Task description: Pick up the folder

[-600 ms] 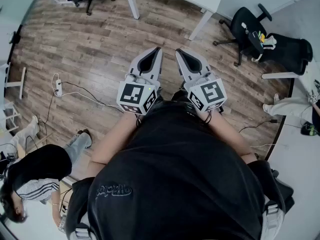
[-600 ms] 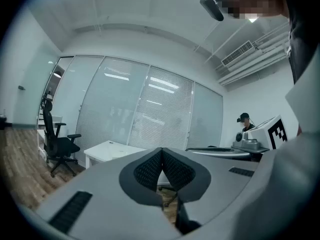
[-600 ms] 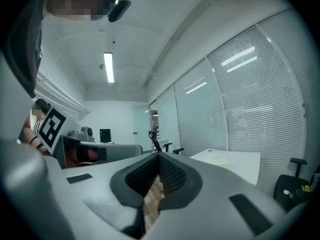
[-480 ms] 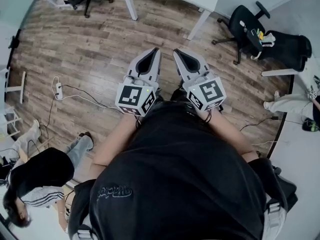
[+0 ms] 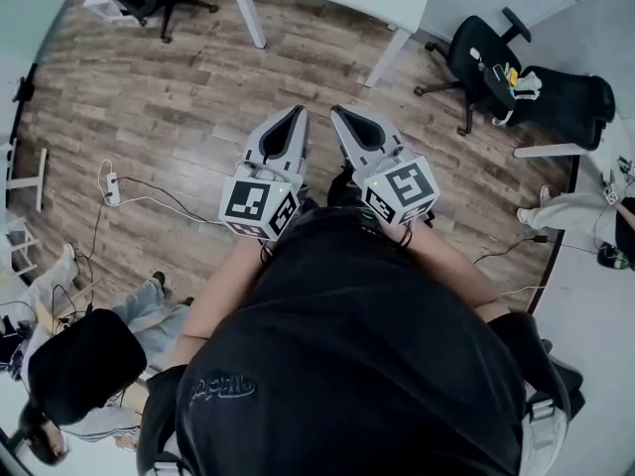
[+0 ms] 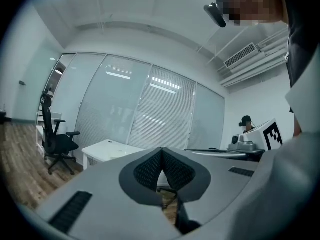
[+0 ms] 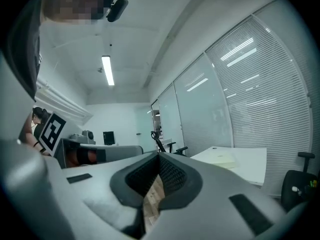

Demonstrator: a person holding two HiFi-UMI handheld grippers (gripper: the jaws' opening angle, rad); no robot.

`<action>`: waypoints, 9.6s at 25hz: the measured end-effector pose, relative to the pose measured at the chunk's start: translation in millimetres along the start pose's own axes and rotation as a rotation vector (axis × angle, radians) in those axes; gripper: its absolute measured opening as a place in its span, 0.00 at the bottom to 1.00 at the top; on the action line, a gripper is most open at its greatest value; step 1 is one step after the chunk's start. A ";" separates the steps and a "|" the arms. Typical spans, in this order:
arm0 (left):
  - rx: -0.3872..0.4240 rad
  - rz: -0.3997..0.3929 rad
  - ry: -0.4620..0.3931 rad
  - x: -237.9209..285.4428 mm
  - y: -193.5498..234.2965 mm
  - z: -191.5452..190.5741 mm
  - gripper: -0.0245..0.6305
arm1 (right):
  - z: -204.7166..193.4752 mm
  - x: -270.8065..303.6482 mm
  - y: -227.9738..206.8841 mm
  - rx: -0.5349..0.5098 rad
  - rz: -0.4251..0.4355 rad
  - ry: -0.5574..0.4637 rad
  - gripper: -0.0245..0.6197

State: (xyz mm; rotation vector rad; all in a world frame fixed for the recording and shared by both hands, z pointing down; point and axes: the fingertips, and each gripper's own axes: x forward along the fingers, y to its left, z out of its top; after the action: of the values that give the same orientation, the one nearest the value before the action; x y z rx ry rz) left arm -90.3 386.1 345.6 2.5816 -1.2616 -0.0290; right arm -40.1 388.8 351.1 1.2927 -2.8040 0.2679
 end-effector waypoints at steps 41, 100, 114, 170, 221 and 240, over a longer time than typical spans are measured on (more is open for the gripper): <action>-0.041 0.098 0.040 299.1 57.4 20.8 0.06 | 28.1 106.0 -292.5 0.048 0.051 0.046 0.07; -0.134 0.041 0.077 483.6 325.1 94.6 0.06 | 69.4 408.8 -413.3 0.055 0.003 0.104 0.07; -0.108 0.089 0.110 559.5 310.3 89.5 0.06 | 72.2 414.8 -493.0 0.085 0.059 0.119 0.07; -0.459 0.175 0.711 624.4 514.9 -148.1 0.43 | -192.3 510.7 -647.0 0.406 -0.028 0.715 0.44; -0.616 0.044 0.714 630.3 518.4 -170.2 0.54 | -206.7 516.7 -650.0 0.646 0.128 0.745 0.55; -0.406 0.087 0.471 600.8 466.0 -48.1 0.54 | -83.4 488.1 -623.1 0.476 0.140 0.490 0.55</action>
State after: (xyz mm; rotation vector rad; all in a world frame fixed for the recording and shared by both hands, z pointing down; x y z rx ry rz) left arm -70.4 -342.9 566.0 2.0277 -1.0566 0.2909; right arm 111.6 -360.2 573.4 0.9102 -2.4745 1.1414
